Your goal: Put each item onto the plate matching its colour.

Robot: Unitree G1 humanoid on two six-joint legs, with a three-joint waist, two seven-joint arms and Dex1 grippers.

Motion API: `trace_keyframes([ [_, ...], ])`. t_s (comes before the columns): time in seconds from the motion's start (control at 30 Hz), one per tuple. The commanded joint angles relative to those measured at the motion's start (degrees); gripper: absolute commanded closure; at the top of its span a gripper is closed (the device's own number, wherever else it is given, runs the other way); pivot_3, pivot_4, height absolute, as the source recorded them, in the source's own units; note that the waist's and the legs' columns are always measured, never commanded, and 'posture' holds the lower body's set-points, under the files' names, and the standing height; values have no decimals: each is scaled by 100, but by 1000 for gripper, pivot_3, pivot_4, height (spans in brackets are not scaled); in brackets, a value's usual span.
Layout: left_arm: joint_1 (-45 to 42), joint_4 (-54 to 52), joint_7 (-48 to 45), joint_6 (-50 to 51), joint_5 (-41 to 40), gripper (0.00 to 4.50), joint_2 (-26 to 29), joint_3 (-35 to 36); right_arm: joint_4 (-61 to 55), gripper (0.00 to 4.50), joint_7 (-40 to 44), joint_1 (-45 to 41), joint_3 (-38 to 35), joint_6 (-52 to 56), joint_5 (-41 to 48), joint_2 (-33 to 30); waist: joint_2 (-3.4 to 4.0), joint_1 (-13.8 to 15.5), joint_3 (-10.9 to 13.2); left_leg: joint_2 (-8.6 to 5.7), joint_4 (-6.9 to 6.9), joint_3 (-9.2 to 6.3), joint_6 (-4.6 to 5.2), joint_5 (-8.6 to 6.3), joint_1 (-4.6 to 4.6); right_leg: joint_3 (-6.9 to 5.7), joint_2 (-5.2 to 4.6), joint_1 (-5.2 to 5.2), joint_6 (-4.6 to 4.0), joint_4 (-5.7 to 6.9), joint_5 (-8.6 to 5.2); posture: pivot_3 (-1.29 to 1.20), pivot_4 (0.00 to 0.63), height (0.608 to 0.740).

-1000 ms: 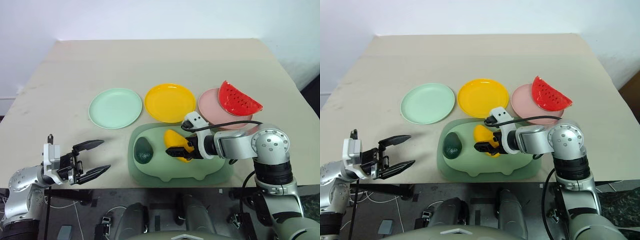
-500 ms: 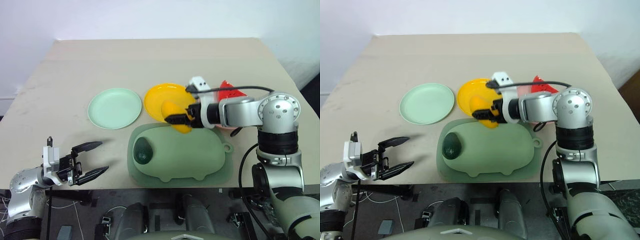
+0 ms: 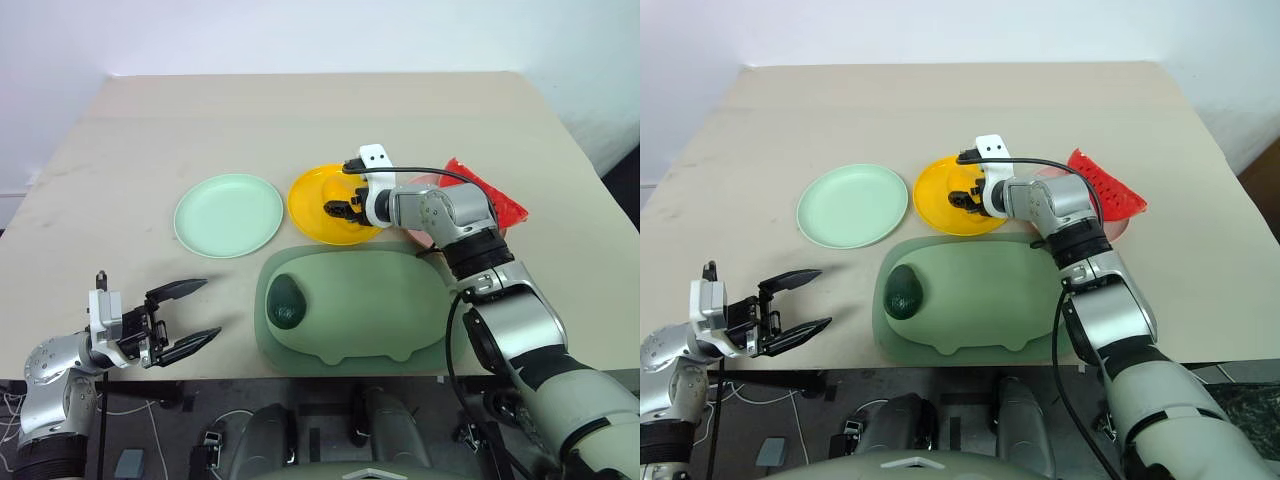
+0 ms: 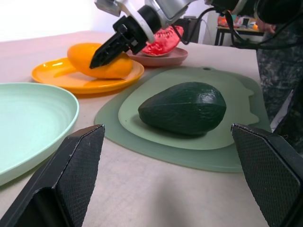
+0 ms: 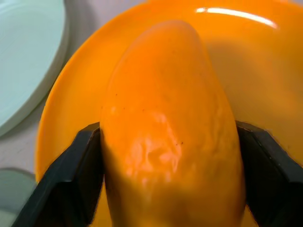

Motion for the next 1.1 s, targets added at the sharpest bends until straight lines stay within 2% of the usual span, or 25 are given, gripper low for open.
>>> trace_keyframes([
  [0.03, 38, -275, 91, 51, -63, 0, 42, 25, -246, 35, 380, -173, -281, -32, -182, -44, 1, 7, 1, 0, 0, -1, 0, 0, -2, -4, 0, 1, 0, -2, 0, 0, 150, 733],
  [0.17, 20, -451, 182, 165, -72, 0, 59, -12, -1319, 35, 844, 18, -636, 554, 89, -474, 5, 26, 3, 1, -1, -4, 0, 0, -5, -6, -1, 0, 0, -6, 0, 0, 150, 733],
  [0.3, -86, -535, 155, 251, -76, 0, 90, -72, -2814, 35, 1491, 497, -1159, 1298, 710, -1259, 4, 60, 3, 0, -2, -17, 1, -1, -5, -10, -2, 4, 1, -8, -1, 0, 150, 733],
  [0.43, -340, -557, 256, 360, -9, 0, 109, -209, -4333, 35, 2472, 1733, -2010, 1409, 1357, -2497, 1, 105, 1, -3, -1, -17, 3, -3, -4, -15, -5, 10, 1, -12, -1, 0, 150, 733],
  [0.57, -385, -795, 602, 525, 99, 0, 125, -273, -4944, 35, 2888, 2976, -2483, 789, 1258, -3122, -1, 105, 1, -6, -1, -16, 4, -4, 6, -11, -4, 15, 3, -24, -2, 0, 150, 733],
  [0.67, -171, -1484, 1197, 988, 25, 0, 82, -317, -5107, 35, 3245, 3788, -2581, 497, 1098, -3575, -2, 35, 3, -2, 1, -14, 0, -1, 16, -3, 0, 19, 3, -22, -2, 0, 150, 733],
  [0.9, 172, -3001, 3515, 1955, 588, 0, -469, -695, -5196, 35, 3037, 4131, -2621, 550, 1184, -3568, -7, 58, 3, -3, 2, -8, -4, 1, 25, 14, 3, 22, 2, -18, -2, 0, 150, 733],
  [1.1, 268, -4196, 5219, 3317, 891, 0, -682, -1108, -5184, 35, 2917, 4040, -2494, 663, 1268, -3443, -11, 94, 4, -7, 6, -12, -3, 1, 21, 13, 2, 24, 2, -19, -2, 0, 150, 733],
])
